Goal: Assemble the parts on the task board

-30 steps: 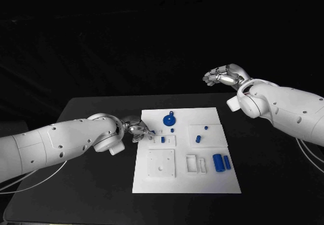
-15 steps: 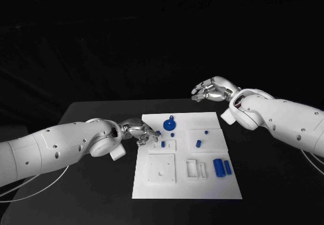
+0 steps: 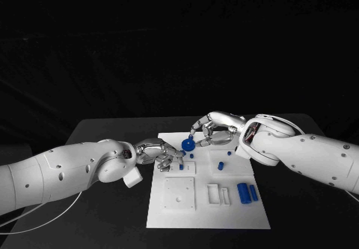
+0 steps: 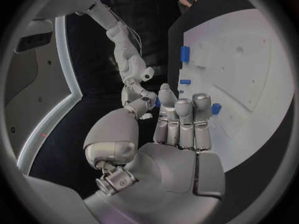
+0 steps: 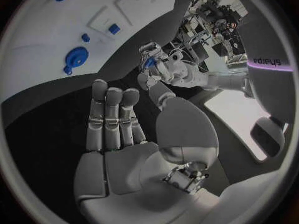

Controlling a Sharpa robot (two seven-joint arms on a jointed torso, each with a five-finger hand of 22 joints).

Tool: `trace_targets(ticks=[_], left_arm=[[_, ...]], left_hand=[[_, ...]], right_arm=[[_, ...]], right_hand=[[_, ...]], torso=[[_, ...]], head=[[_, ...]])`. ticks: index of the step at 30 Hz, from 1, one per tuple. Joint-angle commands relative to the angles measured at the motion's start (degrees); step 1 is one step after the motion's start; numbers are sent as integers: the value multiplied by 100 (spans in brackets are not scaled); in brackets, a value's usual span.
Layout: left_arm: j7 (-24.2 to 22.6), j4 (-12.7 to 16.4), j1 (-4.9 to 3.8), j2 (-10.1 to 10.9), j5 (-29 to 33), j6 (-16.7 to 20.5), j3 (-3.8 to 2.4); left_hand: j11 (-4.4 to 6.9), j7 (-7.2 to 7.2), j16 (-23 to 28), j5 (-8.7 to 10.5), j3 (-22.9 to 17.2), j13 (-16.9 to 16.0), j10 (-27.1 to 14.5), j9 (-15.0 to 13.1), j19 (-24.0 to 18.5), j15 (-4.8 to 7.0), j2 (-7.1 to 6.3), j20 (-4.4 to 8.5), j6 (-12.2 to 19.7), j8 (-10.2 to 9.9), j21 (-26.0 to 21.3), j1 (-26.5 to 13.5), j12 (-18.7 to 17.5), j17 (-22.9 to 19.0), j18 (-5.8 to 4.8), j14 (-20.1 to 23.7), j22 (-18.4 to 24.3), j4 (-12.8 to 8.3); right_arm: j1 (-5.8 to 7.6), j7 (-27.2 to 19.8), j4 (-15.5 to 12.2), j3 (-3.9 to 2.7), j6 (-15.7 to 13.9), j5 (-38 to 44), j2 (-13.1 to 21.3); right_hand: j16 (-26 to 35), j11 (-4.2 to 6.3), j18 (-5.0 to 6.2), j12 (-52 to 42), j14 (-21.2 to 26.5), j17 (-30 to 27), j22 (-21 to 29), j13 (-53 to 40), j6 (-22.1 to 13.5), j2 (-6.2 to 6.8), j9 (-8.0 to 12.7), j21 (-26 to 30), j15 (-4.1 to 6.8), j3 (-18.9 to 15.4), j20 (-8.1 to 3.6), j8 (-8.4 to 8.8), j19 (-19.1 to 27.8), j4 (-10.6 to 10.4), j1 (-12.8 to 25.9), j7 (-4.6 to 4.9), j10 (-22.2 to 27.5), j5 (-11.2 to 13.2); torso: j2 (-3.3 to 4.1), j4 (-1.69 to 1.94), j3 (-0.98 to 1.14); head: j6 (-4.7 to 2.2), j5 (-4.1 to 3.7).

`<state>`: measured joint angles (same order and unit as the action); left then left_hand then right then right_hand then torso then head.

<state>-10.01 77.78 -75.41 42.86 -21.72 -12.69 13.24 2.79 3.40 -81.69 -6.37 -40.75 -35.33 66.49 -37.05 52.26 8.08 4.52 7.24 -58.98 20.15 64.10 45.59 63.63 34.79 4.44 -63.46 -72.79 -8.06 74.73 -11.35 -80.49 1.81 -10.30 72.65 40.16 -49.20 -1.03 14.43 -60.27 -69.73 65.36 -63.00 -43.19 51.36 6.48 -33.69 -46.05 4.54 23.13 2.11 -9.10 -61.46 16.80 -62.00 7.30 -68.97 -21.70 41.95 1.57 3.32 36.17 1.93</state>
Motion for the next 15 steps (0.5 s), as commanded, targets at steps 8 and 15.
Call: trace_targets(ticks=[8,15], left_arm=[[-235,62,20,2,178,-274,-3],[-235,90,21,19,200,-225,-3]], left_hand=[[26,-12,-66,-166,-582,-9,-83,-178,-67,91,172,612,-93,67,27,-244,45,3,-50,164,-46,-674],[55,-45,-96,-547,-594,7,-101,-432,-79,116,314,633,-134,140,23,-643,67,-21,-67,189,-75,-774]], right_arm=[[-47,56,-363,43,-172,448,39],[-55,65,-479,107,-4,451,69]], right_hand=[[-296,6,57,-438,-17,416,-297,-405,-10,65,111,-330,43,-31,-126,11,-49,-5,-35,20,156,-37],[-380,4,57,-566,-36,542,-395,-522,19,67,149,-433,44,-17,-156,-14,-61,-4,-34,23,171,-68]], torso=[[10,5,2],[6,-5,1]], head=[[-1,27],[11,28]])
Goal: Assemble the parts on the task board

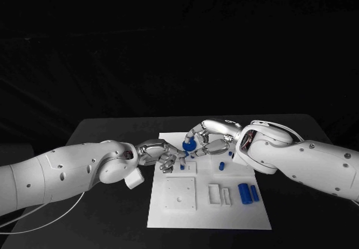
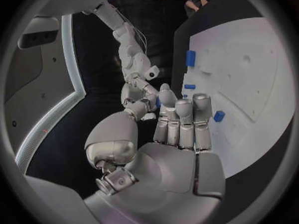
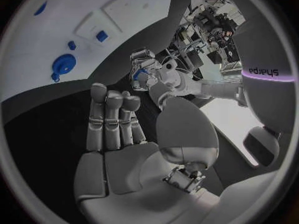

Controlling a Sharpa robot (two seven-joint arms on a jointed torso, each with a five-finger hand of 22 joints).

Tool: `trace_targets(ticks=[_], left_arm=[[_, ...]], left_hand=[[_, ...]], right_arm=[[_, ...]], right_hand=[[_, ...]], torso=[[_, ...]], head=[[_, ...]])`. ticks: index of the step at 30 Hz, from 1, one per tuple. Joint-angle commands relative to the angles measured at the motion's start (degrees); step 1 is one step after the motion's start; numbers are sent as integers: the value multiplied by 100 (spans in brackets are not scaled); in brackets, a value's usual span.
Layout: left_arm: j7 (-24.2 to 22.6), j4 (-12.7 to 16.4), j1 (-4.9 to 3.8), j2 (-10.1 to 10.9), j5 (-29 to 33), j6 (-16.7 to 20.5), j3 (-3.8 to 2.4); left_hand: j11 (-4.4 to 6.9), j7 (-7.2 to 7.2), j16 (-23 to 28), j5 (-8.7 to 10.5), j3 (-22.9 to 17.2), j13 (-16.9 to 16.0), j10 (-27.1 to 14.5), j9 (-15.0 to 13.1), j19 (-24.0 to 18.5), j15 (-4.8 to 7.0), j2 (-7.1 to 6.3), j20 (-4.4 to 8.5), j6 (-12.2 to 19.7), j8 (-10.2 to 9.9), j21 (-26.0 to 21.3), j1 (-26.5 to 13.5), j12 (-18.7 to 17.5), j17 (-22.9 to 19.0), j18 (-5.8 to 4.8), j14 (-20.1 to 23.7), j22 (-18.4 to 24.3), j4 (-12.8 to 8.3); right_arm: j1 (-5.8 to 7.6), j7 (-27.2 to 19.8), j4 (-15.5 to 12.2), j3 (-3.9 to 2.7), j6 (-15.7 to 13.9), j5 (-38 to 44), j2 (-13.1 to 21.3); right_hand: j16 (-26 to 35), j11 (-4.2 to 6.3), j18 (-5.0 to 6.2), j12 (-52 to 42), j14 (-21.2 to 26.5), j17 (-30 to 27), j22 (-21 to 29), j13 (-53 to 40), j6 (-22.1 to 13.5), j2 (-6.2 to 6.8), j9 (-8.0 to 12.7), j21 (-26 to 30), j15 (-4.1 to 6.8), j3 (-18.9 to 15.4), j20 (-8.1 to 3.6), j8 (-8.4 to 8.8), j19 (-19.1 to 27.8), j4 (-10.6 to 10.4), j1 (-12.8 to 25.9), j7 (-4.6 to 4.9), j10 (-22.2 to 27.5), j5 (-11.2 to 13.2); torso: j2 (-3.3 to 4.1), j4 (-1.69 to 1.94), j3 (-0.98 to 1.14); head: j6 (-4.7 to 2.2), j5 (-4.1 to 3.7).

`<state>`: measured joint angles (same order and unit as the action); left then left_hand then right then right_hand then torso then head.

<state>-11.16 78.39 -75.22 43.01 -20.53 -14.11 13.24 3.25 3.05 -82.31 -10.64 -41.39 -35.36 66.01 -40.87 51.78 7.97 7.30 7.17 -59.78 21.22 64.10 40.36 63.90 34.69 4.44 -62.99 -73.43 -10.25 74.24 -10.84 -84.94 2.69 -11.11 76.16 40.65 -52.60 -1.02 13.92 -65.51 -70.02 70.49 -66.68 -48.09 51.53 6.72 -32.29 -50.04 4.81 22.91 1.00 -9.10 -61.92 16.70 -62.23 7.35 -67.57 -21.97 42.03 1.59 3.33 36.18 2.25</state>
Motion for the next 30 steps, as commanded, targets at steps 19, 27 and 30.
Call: trace_targets(ticks=[19,27,30], left_arm=[[-126,69,2,-7,80,-36,-3],[-187,76,2,5,84,30,-3],[-204,80,2,0,101,76,-3]], left_hand=[[80,-90,-78,-675,-641,54,-43,-634,-23,191,174,691,-156,220,16,-687,62,-62,-81,160,-58,-625],[81,-91,-80,-690,-647,57,-46,-670,-25,192,178,693,-156,224,15,-710,63,-66,-83,163,-62,-628],[81,-91,-80,-691,-648,58,-47,-675,-26,192,179,693,-155,224,14,-713,62,-66,-83,164,-62,-628]], right_arm=[[-6,0,-76,51,132,122,-8],[-11,-38,-102,66,190,93,-8],[-13,-49,-125,69,215,84,-8]], right_hand=[[-243,-15,108,-298,-6,260,-226,-252,80,-34,73,-243,3,18,-94,-78,-21,0,43,34,83,-166],[-318,10,108,-384,-2,332,-297,-326,279,-212,66,-316,21,125,-114,-194,-22,-5,106,5,106,-39],[-338,38,108,-406,7,354,-322,-348,376,-286,61,-338,43,191,-116,-248,-16,-11,162,-25,116,95]], torso=[[-3,-7,4],[-1,-7,4],[-3,-6,5]], head=[[12,5],[17,8],[17,4]])
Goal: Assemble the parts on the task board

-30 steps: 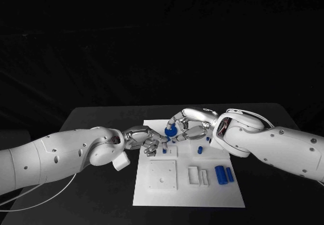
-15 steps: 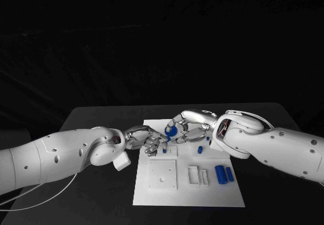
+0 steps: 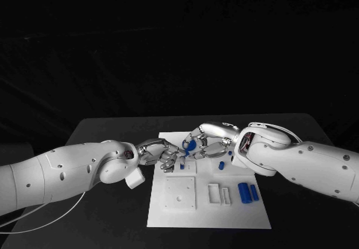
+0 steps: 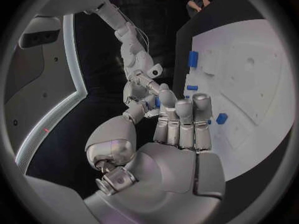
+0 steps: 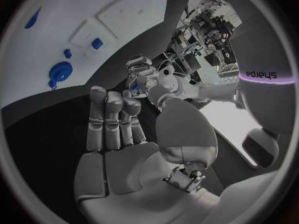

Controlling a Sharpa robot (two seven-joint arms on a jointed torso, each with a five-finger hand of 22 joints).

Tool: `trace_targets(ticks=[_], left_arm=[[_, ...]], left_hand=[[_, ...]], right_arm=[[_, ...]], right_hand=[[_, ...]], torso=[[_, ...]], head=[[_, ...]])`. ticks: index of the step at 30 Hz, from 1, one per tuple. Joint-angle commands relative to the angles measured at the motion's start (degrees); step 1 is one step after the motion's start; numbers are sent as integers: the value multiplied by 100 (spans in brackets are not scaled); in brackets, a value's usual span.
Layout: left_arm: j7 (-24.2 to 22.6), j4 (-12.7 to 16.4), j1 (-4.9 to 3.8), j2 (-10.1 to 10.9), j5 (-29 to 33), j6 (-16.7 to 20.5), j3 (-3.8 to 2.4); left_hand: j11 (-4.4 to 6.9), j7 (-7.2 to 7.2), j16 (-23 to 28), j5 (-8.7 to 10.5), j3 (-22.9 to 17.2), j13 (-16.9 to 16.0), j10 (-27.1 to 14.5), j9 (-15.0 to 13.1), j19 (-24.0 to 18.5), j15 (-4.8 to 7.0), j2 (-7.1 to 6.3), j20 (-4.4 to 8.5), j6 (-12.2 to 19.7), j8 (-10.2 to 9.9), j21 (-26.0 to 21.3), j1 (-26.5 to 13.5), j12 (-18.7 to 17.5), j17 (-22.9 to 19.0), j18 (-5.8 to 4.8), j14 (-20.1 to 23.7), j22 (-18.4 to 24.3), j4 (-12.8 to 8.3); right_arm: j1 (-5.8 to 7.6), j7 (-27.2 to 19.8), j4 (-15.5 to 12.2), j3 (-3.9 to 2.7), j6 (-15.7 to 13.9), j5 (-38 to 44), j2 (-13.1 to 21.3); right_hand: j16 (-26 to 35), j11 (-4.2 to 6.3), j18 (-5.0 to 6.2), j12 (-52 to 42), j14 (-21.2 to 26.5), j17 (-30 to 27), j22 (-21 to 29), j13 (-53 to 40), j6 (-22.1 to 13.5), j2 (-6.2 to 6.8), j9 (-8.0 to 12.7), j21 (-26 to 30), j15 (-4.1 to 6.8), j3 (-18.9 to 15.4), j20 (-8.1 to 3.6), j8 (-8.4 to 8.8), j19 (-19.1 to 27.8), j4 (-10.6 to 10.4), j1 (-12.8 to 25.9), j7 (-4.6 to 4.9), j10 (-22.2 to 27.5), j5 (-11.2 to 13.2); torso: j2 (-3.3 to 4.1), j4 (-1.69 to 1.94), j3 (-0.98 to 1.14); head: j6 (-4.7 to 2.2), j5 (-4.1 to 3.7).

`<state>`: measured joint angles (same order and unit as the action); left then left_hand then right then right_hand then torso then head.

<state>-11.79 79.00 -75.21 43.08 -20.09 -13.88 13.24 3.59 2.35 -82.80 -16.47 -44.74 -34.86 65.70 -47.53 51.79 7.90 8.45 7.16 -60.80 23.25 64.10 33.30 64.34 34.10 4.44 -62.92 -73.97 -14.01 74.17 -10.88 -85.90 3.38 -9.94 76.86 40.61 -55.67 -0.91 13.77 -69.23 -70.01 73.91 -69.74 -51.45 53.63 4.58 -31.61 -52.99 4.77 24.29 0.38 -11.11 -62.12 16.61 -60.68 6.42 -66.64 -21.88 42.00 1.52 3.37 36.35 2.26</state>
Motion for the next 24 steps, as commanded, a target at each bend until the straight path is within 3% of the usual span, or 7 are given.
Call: trace_targets(ticks=[1,21,24], left_arm=[[-141,18,1,-7,58,65,-3],[-162,-24,1,1,94,189,-3],[-167,-28,1,1,98,221,-3]], left_hand=[[47,-21,-30,-108,-313,8,-17,-11,-27,199,64,694,-52,20,14,-7,19,-7,-83,157,-8,-252],[48,-22,-32,-105,-319,9,-18,-27,-26,200,67,697,-49,20,15,-12,20,-8,-83,158,-10,-254],[48,-22,-32,-105,-320,9,-18,-30,-26,200,69,697,-48,19,15,-12,20,-9,-83,159,-11,-254]], right_arm=[[-7,-48,-39,0,102,5,-1],[-14,-69,-83,8,143,-39,9],[-17,-72,-91,10,142,-42,5]], right_hand=[[-38,34,123,-40,7,18,-22,-19,184,-82,-7,-50,54,76,-56,-57,7,-1,19,60,25,117],[-90,103,123,-84,19,61,-84,-75,408,-184,-26,-106,106,274,-70,-187,14,-11,159,-13,29,322],[-99,140,123,-87,22,67,-93,-85,542,-244,-62,-114,121,312,-66,-266,13,-32,225,-55,32,366]], torso=[[0,2,1],[1,1,1],[2,3,1]], head=[[2,2],[8,6],[12,6]])
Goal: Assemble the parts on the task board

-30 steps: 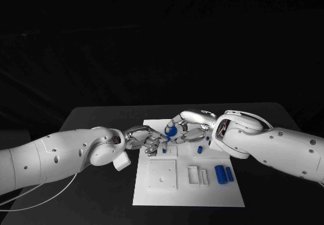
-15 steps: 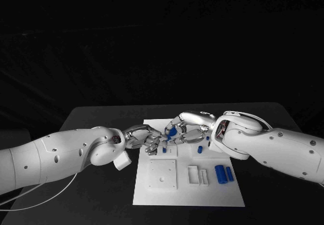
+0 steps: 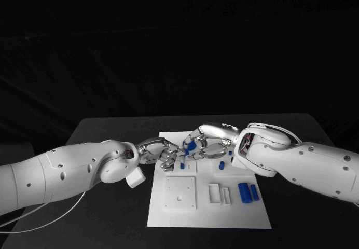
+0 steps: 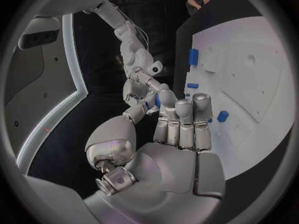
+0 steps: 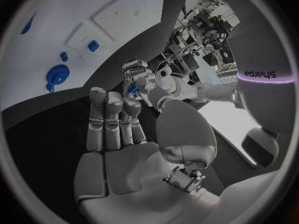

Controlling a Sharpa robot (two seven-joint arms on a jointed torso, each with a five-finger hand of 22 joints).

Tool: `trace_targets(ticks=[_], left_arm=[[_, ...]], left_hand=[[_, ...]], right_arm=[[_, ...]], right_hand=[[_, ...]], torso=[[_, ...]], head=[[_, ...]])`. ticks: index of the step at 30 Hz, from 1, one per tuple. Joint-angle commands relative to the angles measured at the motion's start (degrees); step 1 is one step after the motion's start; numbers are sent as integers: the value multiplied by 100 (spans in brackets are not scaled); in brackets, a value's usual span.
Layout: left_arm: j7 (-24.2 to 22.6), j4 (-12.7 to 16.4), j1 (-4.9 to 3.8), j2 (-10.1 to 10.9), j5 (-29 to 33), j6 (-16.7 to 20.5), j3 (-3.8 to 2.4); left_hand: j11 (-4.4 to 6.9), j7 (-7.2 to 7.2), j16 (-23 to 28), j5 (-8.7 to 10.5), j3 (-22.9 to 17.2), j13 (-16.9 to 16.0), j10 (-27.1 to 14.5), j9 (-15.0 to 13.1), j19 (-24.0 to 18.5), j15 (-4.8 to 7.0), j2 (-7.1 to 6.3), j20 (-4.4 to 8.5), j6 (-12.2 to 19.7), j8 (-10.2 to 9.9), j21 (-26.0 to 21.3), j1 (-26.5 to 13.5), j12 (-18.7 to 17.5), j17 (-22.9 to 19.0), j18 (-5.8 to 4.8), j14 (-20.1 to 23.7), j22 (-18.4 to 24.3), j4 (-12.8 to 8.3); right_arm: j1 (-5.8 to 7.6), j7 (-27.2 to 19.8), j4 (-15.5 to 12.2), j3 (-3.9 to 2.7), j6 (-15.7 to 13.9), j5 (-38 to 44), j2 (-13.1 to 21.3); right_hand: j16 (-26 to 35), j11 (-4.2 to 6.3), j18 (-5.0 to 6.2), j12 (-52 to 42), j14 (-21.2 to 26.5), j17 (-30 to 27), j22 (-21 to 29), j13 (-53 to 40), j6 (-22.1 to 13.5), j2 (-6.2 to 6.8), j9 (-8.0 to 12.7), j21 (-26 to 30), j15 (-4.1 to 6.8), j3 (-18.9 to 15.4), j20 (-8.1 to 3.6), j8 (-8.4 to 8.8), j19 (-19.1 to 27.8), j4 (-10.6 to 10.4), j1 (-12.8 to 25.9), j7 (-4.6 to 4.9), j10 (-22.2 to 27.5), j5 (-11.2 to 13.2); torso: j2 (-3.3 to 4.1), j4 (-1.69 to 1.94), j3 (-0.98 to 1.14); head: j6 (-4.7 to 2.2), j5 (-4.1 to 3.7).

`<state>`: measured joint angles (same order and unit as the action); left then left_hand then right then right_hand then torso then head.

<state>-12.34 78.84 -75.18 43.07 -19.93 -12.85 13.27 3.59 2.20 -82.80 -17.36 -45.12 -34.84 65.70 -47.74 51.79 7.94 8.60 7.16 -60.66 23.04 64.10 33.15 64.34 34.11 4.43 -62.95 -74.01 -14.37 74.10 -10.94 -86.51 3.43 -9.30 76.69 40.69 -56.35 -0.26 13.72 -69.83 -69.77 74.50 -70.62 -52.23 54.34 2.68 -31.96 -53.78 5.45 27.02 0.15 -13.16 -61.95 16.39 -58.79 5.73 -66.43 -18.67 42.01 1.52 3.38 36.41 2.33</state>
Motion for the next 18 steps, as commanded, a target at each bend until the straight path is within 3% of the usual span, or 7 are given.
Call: trace_targets(ticks=[1,18], left_arm=[[-112,-10,-2,1,87,132,-6],[-99,-4,-2,0,126,273,-6]], left_hand=[[48,-8,-33,-16,-283,7,-18,-10,-26,197,54,698,-62,40,15,2,20,-10,-82,163,-7,-218],[45,-4,-31,17,-291,13,-33,-55,-30,194,60,702,-41,27,13,-23,16,-18,-85,177,-14,-217]], right_arm=[[-11,-66,-34,5,81,-24,-6],[-30,-43,-76,19,48,-25,-14]], right_hand=[[-33,85,128,-26,-1,9,-9,-10,482,-61,-31,-37,60,54,-44,-69,-3,-6,52,5,13,54],[-61,141,128,-28,-6,19,-37,-36,591,-27,-92,-66,104,113,-57,-153,-17,2,221,-53,-6,43]], torso=[[1,2,-1],[0,4,-2]], head=[[6,-1],[19,-5]])
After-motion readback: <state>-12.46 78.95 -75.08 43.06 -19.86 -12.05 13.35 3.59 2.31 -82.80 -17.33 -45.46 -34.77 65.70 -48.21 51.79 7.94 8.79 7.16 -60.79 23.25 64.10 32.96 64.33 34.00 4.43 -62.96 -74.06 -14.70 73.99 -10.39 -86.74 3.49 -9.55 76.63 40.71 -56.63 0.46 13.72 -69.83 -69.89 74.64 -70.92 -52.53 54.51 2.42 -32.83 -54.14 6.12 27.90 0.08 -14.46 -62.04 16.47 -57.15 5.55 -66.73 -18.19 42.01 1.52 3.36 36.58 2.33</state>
